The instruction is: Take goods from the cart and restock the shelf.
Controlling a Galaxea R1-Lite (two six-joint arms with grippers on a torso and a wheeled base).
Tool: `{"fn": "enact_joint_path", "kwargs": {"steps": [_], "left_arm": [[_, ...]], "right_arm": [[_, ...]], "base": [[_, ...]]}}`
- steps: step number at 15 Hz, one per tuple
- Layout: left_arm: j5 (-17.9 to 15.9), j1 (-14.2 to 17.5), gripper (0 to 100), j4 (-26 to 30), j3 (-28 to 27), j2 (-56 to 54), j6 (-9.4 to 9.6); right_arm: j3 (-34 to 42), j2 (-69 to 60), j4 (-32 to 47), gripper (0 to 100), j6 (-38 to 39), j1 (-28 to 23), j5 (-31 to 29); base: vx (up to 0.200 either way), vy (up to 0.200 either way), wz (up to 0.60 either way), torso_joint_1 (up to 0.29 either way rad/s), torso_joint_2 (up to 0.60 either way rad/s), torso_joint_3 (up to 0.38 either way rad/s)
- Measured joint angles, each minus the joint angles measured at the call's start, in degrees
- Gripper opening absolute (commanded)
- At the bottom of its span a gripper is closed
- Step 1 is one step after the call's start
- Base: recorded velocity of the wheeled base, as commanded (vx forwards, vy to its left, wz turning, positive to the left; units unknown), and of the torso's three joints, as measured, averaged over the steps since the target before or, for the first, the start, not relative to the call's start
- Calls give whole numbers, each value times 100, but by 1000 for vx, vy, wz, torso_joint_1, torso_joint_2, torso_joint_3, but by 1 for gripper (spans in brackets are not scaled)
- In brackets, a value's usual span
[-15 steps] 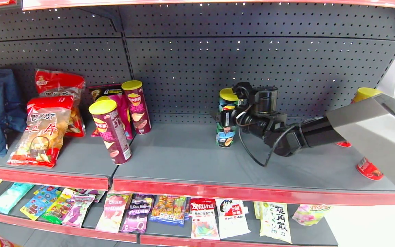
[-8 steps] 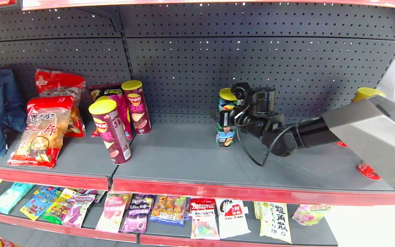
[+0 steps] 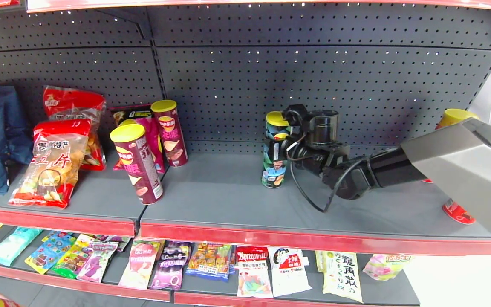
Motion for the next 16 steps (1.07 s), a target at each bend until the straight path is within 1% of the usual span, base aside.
{"fn": "enact_joint_path", "kwargs": {"steps": [1, 5, 7, 13, 16], "left_arm": [[2, 0, 0, -2, 26, -9, 0], [-6, 0, 0, 0, 55, -20, 0], [-6, 0, 0, 0, 59, -22, -2], [-9, 0, 0, -2, 56, -22, 0], [-9, 0, 0, -2, 56, -20, 0]], "right_arm": [[179, -116, 5, 0, -17, 57, -130], [1000, -706, -4, 0, -83, 221, -976], [1297, -956, -121, 0, -77, 283, -1271], [2304, -1367, -1230, 0, 9, 366, -1546], [2684, -1527, -1362, 0, 51, 553, -1584]], "base": [[0, 0, 0, 0, 0, 0], [0, 0, 0, 0, 0, 0], [0, 0, 0, 0, 0, 0], [0, 0, 0, 0, 0, 0], [0, 0, 0, 0, 0, 0]]}}
